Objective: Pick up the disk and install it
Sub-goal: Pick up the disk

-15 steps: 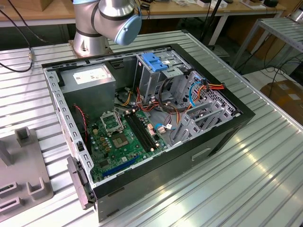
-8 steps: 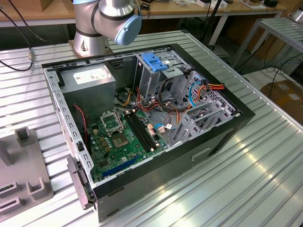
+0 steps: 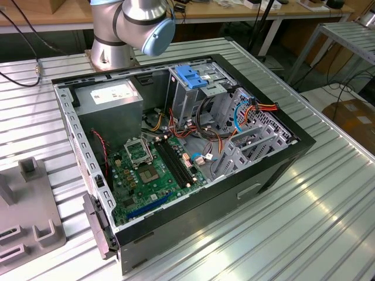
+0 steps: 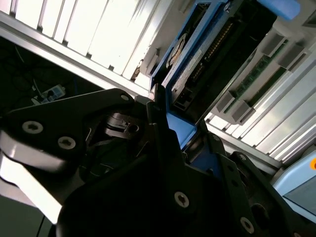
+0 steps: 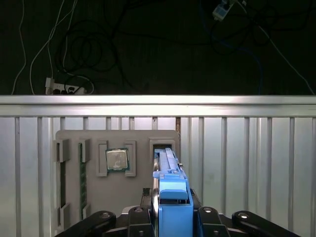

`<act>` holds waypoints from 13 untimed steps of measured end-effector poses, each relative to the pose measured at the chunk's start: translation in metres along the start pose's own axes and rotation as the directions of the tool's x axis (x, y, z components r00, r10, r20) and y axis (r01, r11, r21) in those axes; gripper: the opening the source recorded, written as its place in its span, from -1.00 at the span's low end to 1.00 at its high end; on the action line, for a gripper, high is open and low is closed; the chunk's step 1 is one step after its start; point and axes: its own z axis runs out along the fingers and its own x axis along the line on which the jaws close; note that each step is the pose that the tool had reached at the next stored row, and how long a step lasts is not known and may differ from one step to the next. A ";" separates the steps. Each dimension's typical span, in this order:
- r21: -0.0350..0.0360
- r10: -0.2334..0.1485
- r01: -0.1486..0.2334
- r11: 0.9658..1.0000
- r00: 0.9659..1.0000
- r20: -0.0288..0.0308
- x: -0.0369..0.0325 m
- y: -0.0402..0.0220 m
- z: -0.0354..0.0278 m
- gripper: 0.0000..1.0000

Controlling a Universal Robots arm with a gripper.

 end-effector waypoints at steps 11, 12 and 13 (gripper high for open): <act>0.000 0.000 0.000 1.000 1.000 0.006 0.0002 -0.0001 -0.0109 -0.26; 0.000 0.000 0.000 1.000 1.000 0.006 0.0002 -0.0001 -0.0119 -0.26; 0.000 0.000 0.000 1.000 1.000 0.007 0.0002 -0.0001 -0.0126 -0.26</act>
